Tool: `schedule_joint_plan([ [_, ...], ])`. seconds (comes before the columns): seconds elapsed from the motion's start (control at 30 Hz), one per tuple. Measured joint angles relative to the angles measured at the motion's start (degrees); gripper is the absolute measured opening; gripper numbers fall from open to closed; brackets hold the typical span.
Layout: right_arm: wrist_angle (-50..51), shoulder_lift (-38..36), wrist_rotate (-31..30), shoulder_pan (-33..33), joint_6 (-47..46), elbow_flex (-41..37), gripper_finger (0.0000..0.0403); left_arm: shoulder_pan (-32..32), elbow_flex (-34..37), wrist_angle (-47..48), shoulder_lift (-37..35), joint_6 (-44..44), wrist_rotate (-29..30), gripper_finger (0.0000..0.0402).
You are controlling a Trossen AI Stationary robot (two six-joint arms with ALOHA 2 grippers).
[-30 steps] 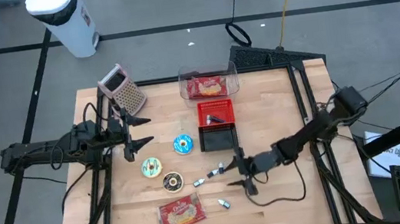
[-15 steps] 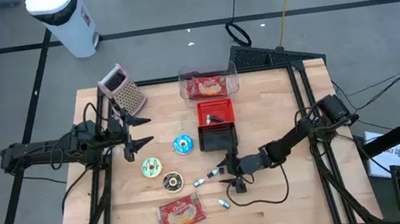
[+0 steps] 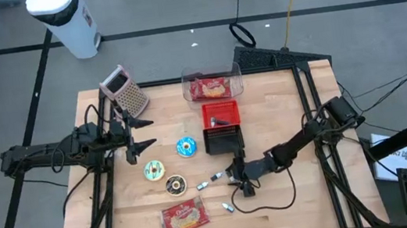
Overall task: Pick & Place Food Item
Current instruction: Put the violet food coloring into the red bin
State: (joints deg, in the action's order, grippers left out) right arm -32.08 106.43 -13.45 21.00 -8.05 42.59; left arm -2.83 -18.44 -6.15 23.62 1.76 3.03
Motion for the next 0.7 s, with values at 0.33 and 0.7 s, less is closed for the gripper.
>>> schedule_joint_plan([
  [0.33, 1.8, -0.1, 0.0, 0.2, -2.0, 0.0, 0.0234, 0.0, 0.0, 0.0, 0.0, 0.0, 0.0, 0.031],
  [0.7, 1.9, -0.1, 4.1, 0.4, -9.2, 0.0, 0.0234, 0.0, 0.0, 0.0, 0.0, 0.0, 0.0, 0.031],
])
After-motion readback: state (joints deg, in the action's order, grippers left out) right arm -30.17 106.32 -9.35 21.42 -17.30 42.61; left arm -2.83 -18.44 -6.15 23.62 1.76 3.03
